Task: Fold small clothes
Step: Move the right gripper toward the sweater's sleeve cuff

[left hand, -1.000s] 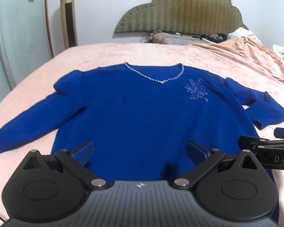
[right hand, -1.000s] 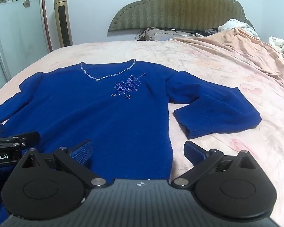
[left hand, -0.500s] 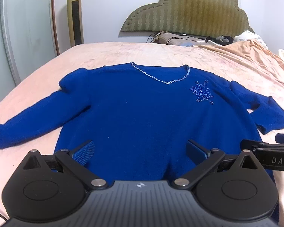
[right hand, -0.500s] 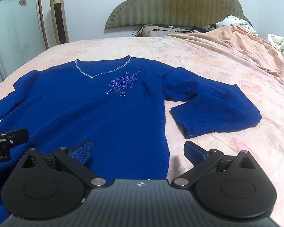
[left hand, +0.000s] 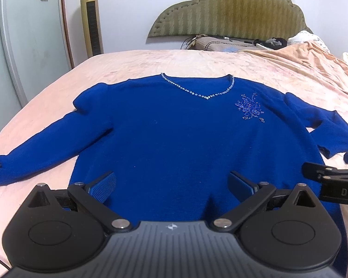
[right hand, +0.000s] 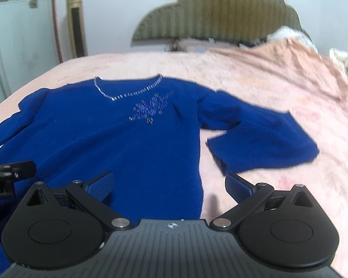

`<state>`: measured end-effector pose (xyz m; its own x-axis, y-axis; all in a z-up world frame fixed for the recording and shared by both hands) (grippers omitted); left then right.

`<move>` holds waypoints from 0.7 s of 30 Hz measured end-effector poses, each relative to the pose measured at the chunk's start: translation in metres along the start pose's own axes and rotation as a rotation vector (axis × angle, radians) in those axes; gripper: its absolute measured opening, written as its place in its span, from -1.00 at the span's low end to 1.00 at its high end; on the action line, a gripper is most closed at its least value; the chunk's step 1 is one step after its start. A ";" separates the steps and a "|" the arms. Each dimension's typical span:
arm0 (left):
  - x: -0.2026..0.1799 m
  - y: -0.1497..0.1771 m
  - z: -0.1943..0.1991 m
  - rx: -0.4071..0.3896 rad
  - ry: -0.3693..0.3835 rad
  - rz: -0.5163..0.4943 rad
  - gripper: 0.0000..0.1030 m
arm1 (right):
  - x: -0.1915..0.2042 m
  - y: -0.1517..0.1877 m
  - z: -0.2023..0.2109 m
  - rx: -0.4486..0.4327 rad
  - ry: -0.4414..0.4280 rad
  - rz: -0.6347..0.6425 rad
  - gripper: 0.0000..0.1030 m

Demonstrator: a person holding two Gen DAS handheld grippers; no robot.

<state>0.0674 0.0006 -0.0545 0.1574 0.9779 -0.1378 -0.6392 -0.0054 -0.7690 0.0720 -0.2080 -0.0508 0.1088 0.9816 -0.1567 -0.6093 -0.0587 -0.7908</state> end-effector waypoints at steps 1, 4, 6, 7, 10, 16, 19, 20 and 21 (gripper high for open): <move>0.000 0.000 0.000 -0.002 -0.003 0.000 1.00 | 0.000 -0.001 0.002 -0.026 -0.001 0.015 1.00; 0.001 0.000 -0.001 -0.003 -0.010 -0.005 1.00 | -0.006 -0.003 0.005 -0.064 0.025 0.037 0.99; 0.000 0.001 -0.003 0.004 -0.011 -0.008 1.00 | -0.009 -0.005 0.005 -0.066 0.030 0.035 0.99; -0.001 0.002 -0.004 0.008 -0.015 -0.011 1.00 | -0.011 -0.006 0.004 -0.067 0.039 0.039 0.99; 0.001 0.003 -0.006 0.020 -0.034 -0.021 1.00 | -0.021 -0.008 0.000 -0.083 0.089 0.051 0.99; 0.007 0.004 -0.009 0.023 -0.064 -0.011 1.00 | -0.041 -0.009 -0.001 -0.095 0.107 0.012 1.00; 0.007 0.005 -0.010 0.029 -0.075 -0.015 1.00 | -0.039 -0.010 0.003 -0.102 0.079 -0.006 1.00; 0.007 0.006 -0.010 0.030 -0.078 -0.018 1.00 | -0.037 -0.011 0.006 -0.111 0.067 0.000 1.00; 0.008 0.006 -0.010 0.031 -0.080 -0.020 1.00 | -0.033 -0.012 0.008 -0.121 0.060 0.009 1.00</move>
<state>0.0727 0.0058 -0.0664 0.1103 0.9913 -0.0717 -0.6595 0.0191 -0.7514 0.0690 -0.2386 -0.0311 0.1526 0.9685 -0.1967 -0.5117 -0.0928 -0.8541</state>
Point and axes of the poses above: each gripper's, at about its wrist camera, not at the fingertips, and z roughly against the way its jaws point, x to its left, y to its underside, the point moved 9 cm from there along -z, roughly the way its jaws point, and after that the axes turned 15 degrees about y, right-handed, at the moved point
